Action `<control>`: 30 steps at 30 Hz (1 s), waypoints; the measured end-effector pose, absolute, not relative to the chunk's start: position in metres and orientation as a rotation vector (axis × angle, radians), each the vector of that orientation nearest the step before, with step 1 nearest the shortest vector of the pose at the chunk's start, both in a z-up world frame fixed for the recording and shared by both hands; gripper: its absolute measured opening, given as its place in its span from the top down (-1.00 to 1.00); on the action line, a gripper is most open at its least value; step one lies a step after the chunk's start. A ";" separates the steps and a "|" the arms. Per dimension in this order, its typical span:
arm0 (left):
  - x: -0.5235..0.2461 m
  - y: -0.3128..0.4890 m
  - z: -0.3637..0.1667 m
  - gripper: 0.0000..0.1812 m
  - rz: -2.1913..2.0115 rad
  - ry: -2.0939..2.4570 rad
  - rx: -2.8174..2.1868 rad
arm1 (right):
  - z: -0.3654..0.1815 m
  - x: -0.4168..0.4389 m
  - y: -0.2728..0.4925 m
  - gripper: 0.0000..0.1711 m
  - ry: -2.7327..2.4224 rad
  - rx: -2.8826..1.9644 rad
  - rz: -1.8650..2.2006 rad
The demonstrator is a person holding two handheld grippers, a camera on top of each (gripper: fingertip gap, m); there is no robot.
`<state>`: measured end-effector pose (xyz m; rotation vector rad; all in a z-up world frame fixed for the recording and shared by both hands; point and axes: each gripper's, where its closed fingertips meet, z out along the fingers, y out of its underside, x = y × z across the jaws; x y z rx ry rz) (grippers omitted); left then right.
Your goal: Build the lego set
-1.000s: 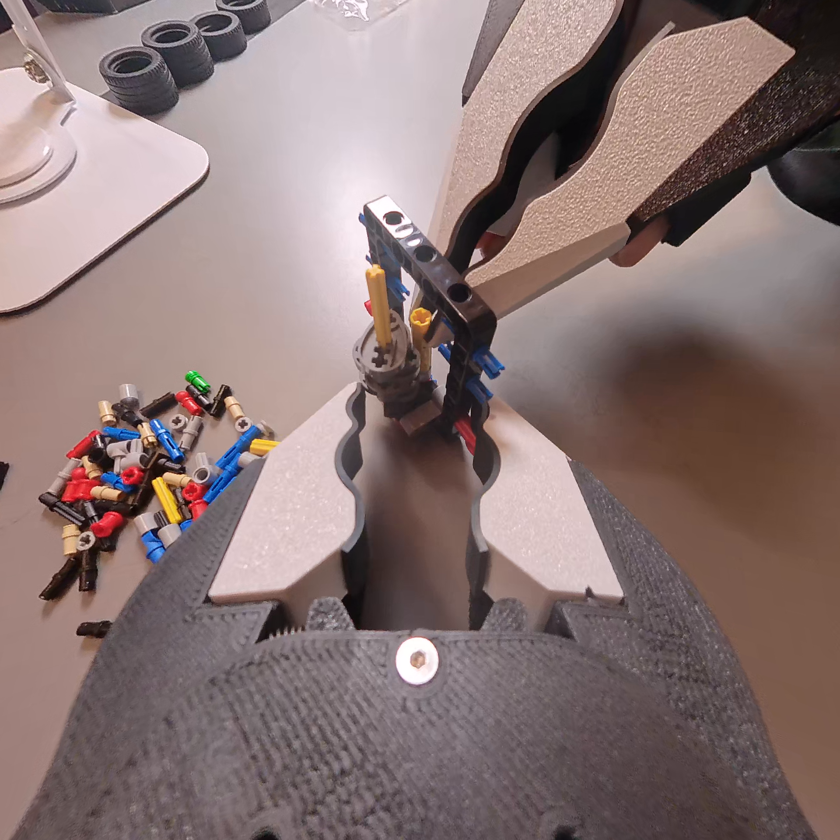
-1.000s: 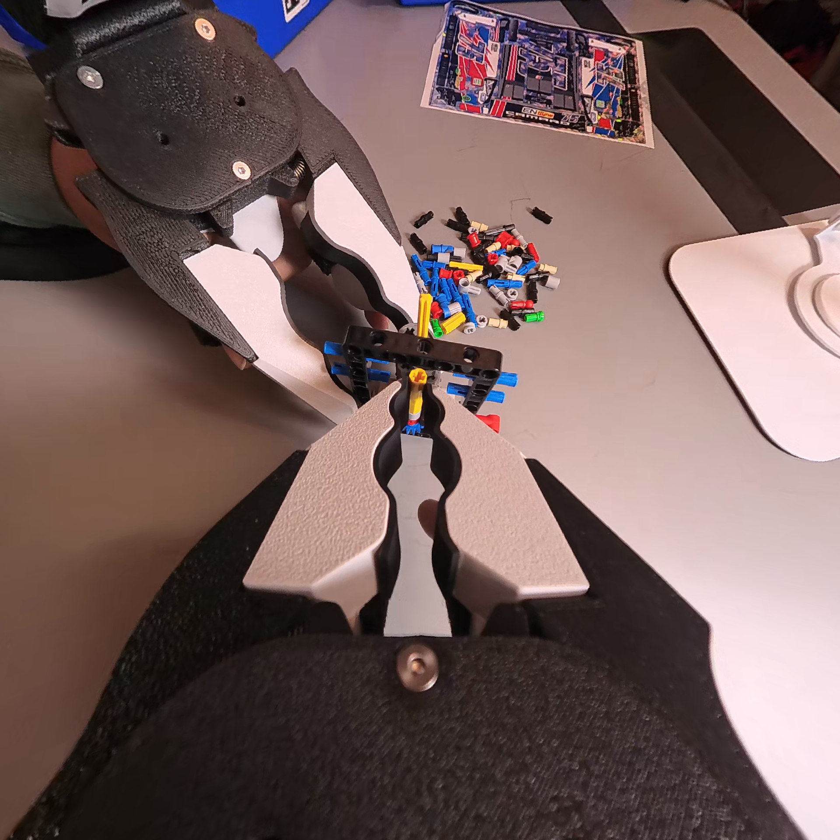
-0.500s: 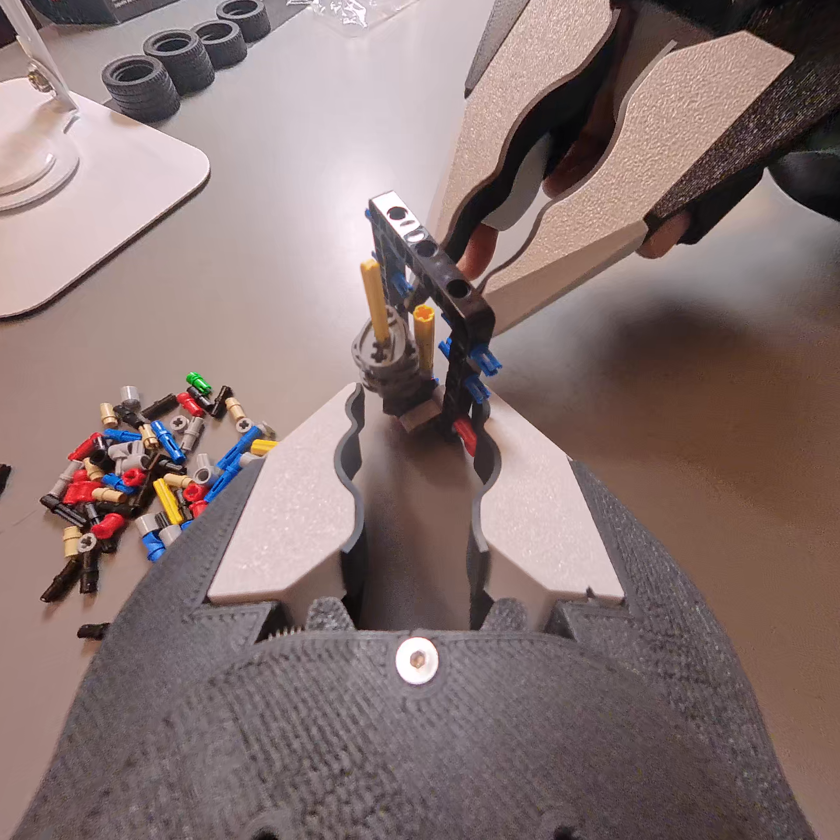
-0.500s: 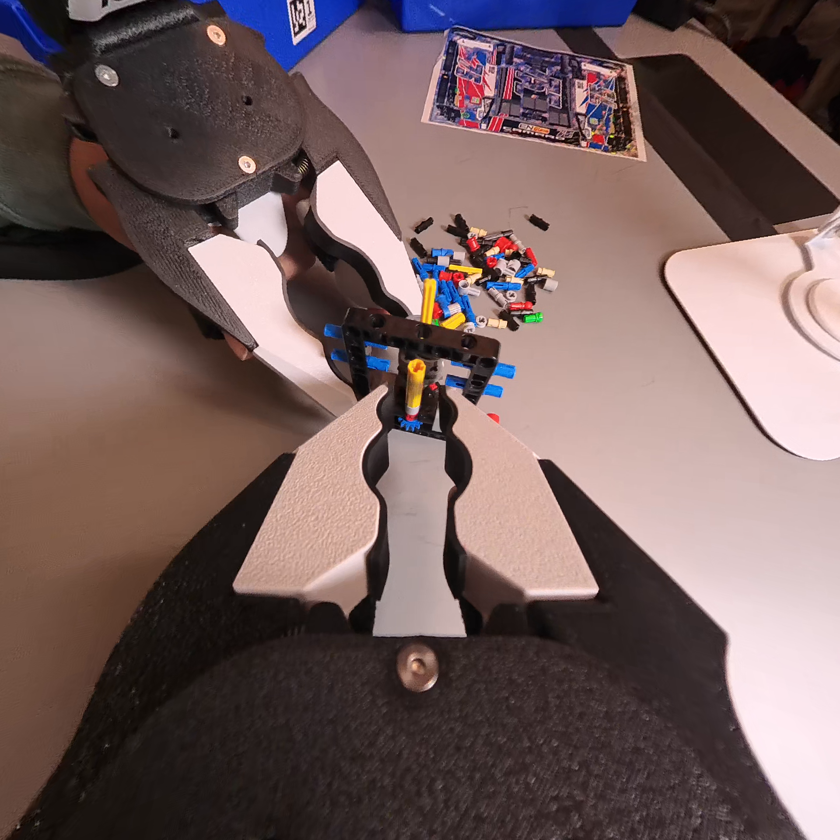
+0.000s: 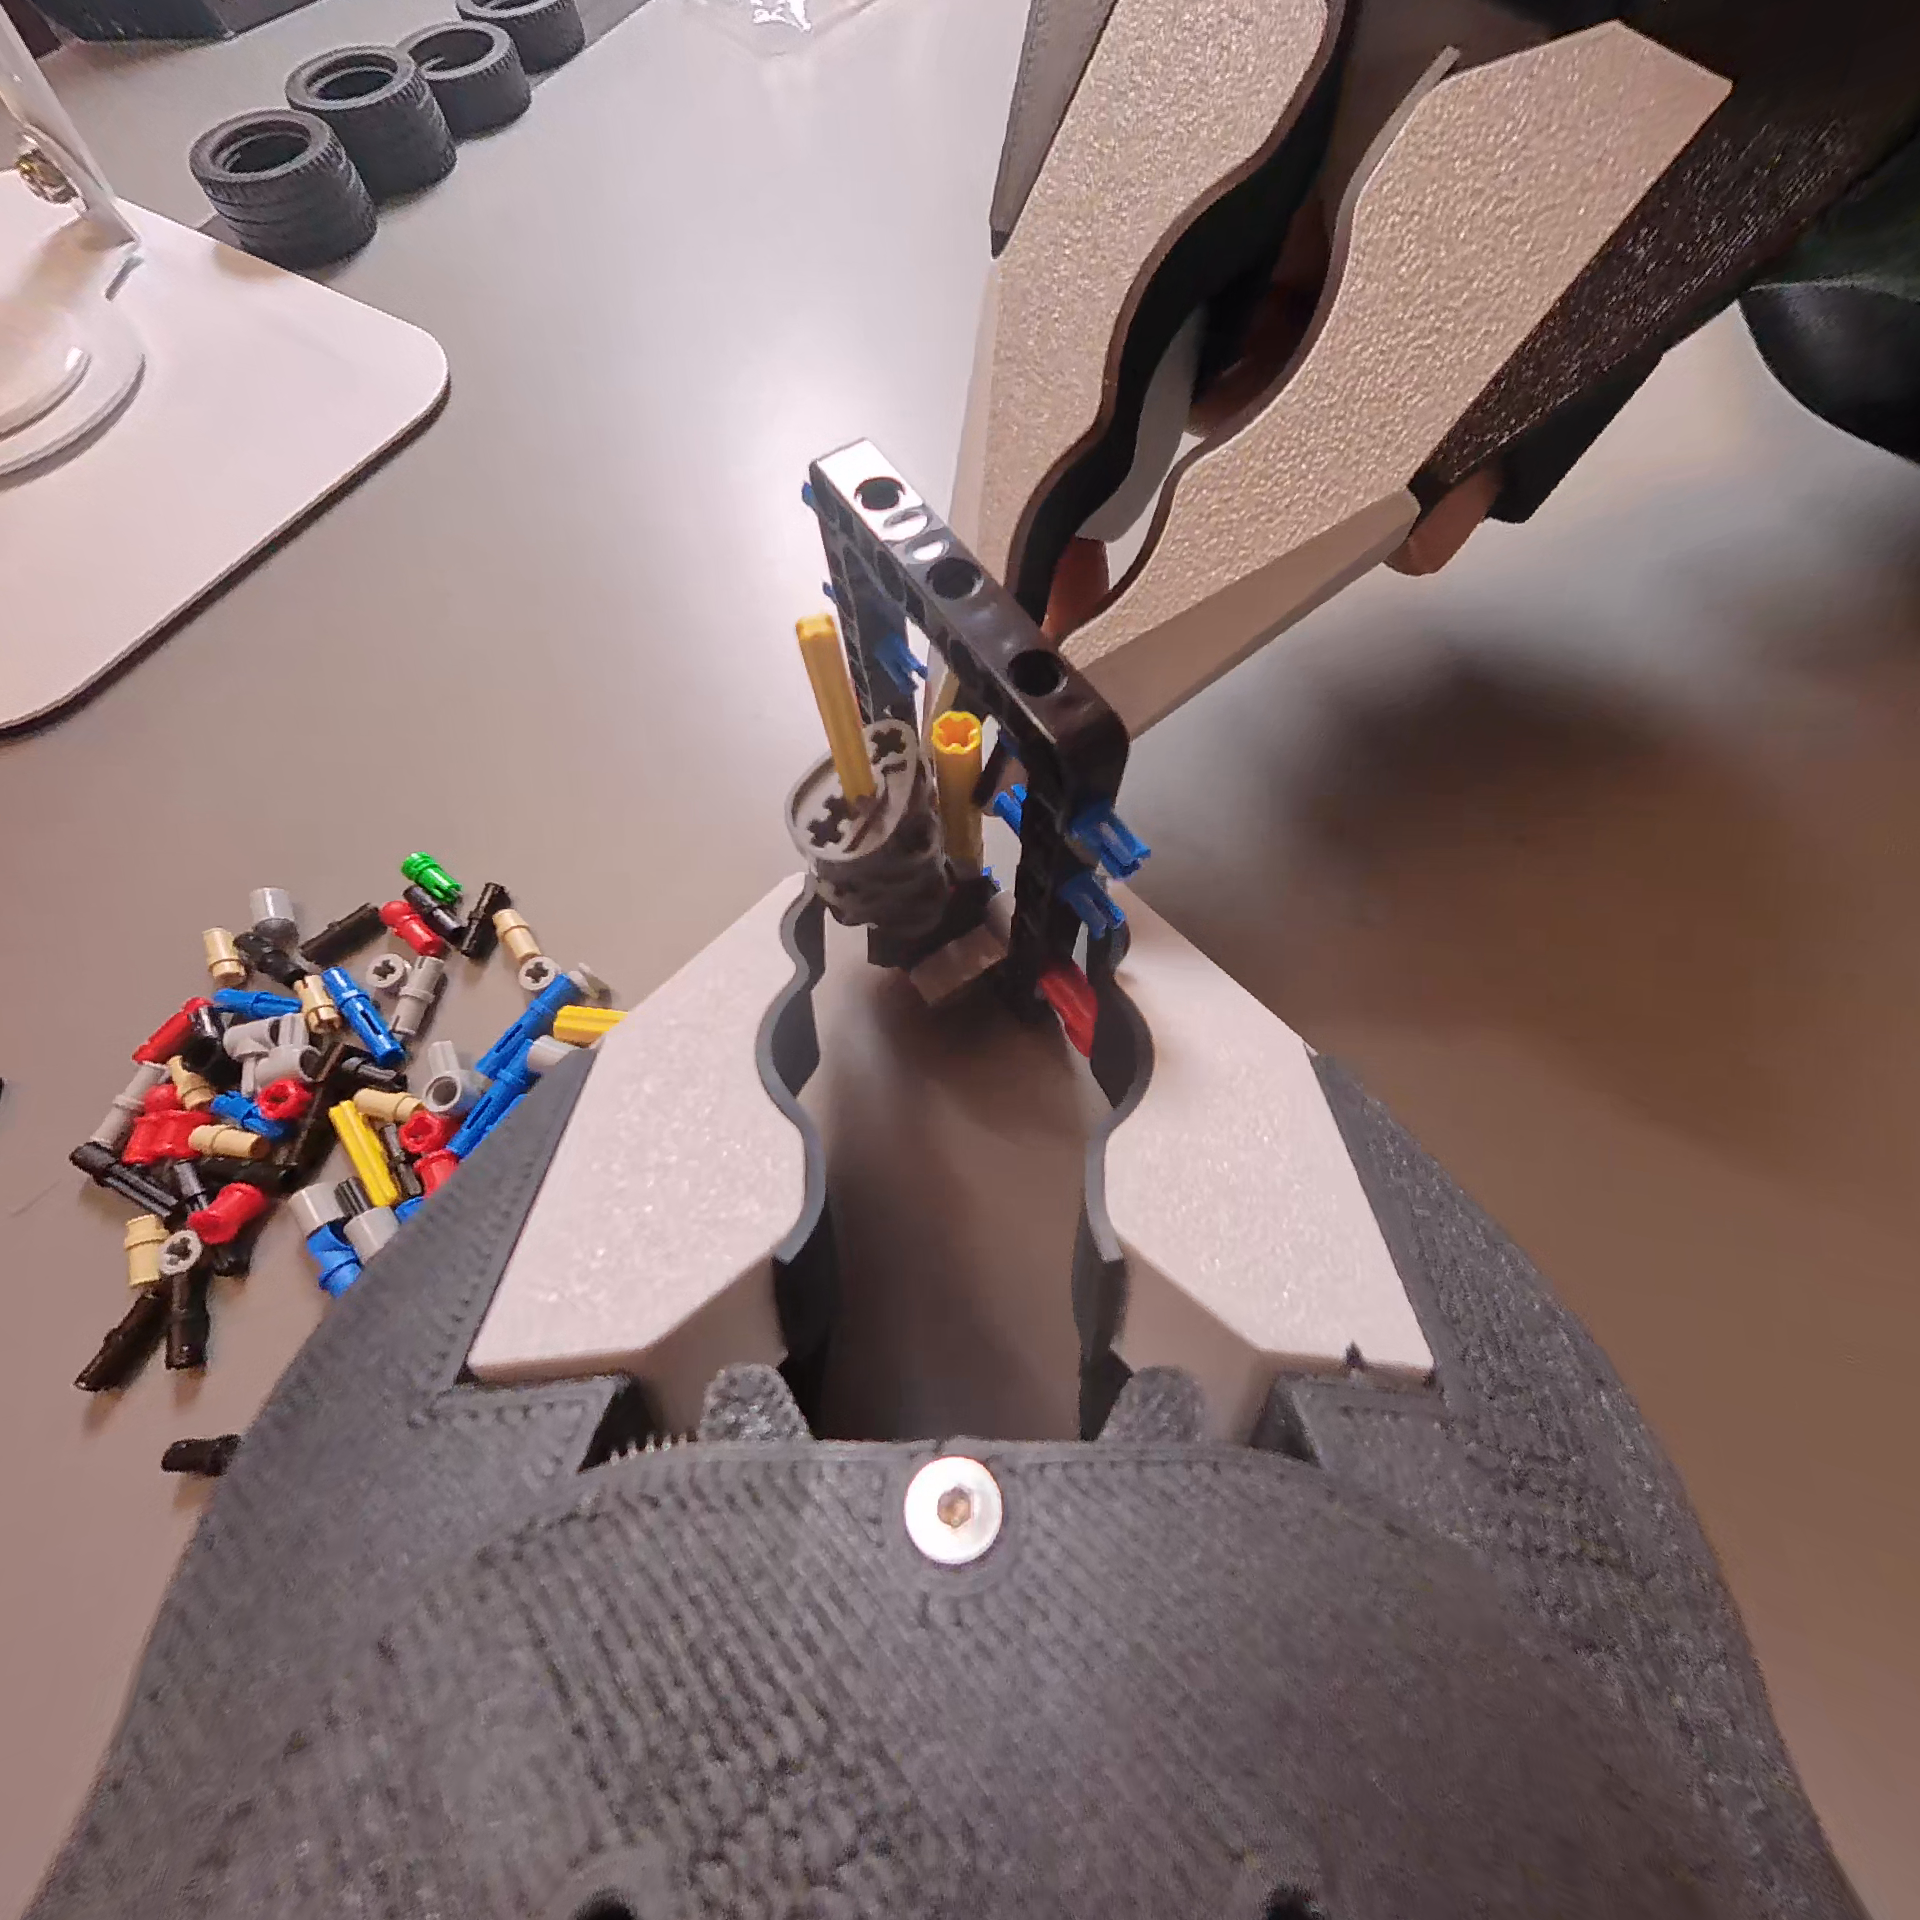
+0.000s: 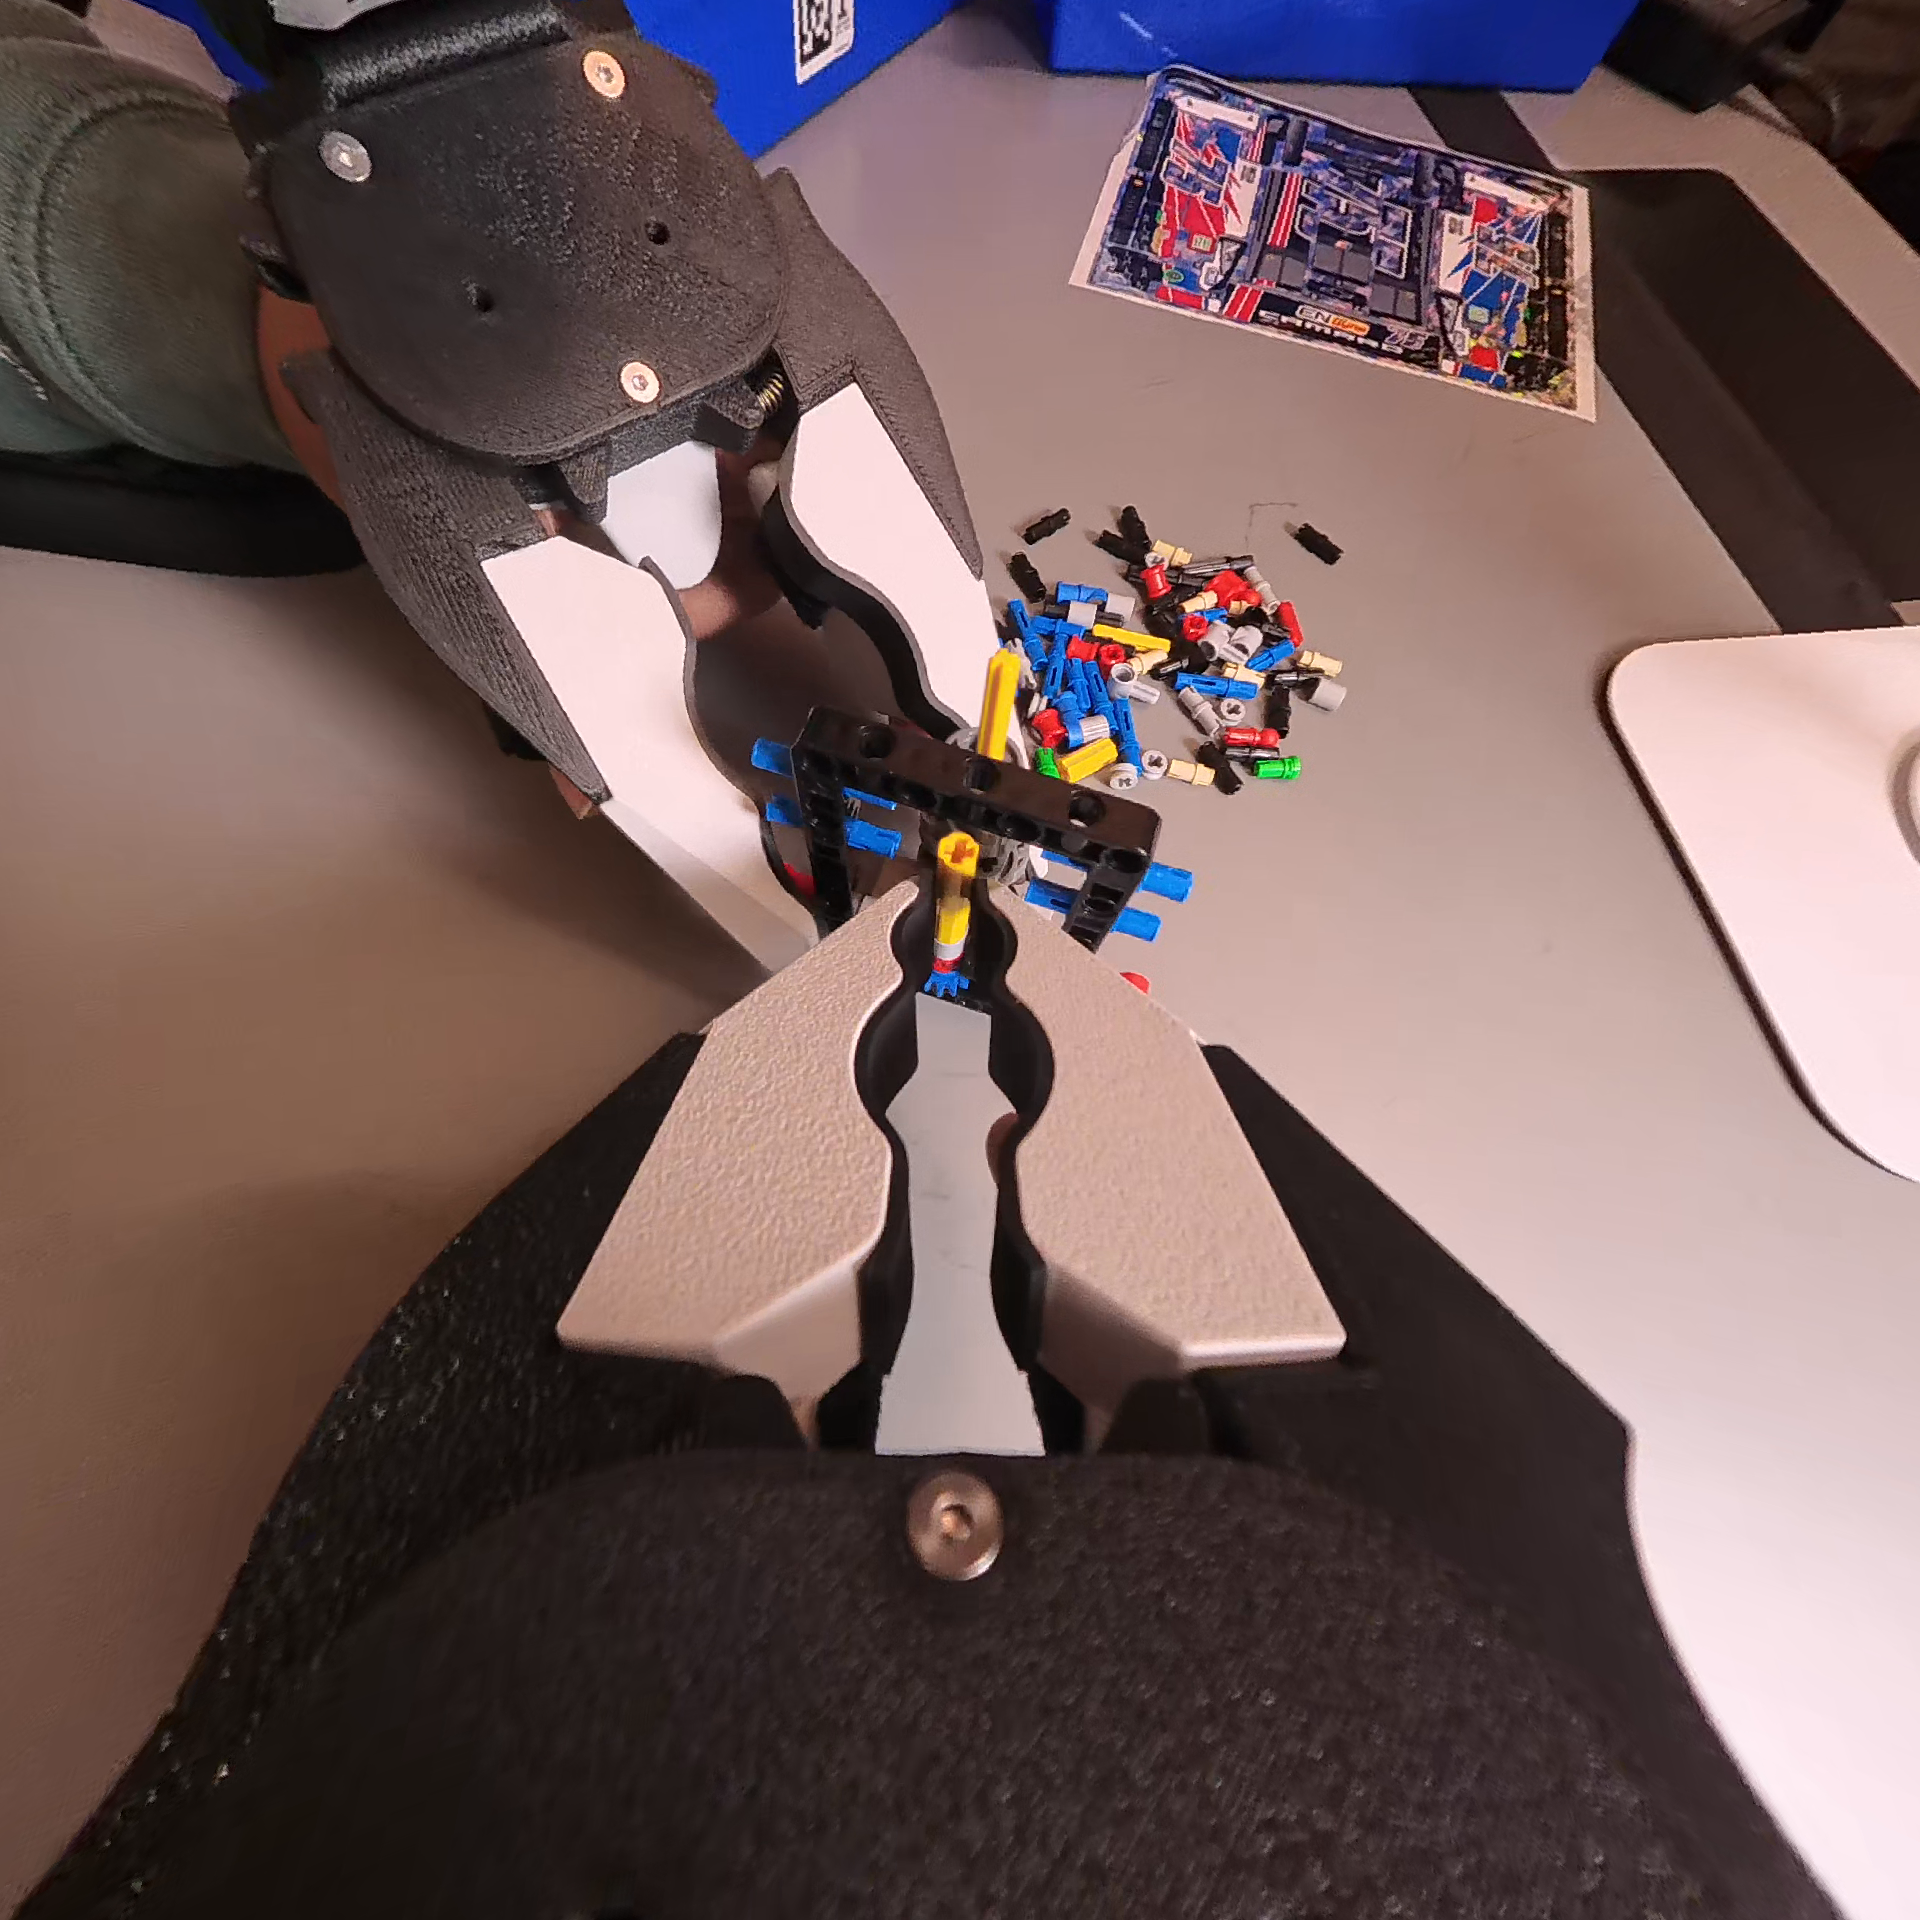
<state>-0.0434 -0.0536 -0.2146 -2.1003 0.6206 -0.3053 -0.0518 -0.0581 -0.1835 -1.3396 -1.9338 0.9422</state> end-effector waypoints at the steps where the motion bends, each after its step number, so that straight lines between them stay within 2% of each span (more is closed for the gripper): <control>1: -0.043 -0.054 -0.215 0.45 -0.308 0.620 -2.101 | -0.184 -0.052 -0.058 0.94 -1.937 -1.341 0.942; 16: -0.044 -0.053 -0.216 0.45 -0.284 0.620 -2.111 | -0.184 -0.049 -0.056 0.94 -2.002 -1.310 0.922; 17: -0.046 -0.054 -0.216 0.42 -0.265 0.622 -2.113 | -0.183 -0.046 -0.055 0.88 -2.001 -1.295 0.913; 18: -0.048 -0.054 -0.216 0.38 -0.252 0.623 -2.111 | -0.181 -0.040 -0.059 0.71 -2.014 -1.293 0.931; 20: -0.049 -0.058 -0.213 0.33 -0.266 0.619 -2.098 | -0.171 -0.024 -0.065 0.62 -2.026 -1.305 0.976; 24: -0.054 -0.064 -0.203 0.32 -0.328 0.610 -2.079 | -0.139 -0.003 -0.054 0.75 -1.916 -1.272 0.925; 26: -0.056 -0.067 -0.202 0.33 -0.357 0.610 -2.092 | -0.123 -0.008 -0.044 0.84 -1.758 -1.416 0.945; 30: -0.055 -0.069 -0.205 0.33 -0.371 0.623 -2.109 | -0.134 -0.023 -0.052 0.36 -1.663 -1.669 0.957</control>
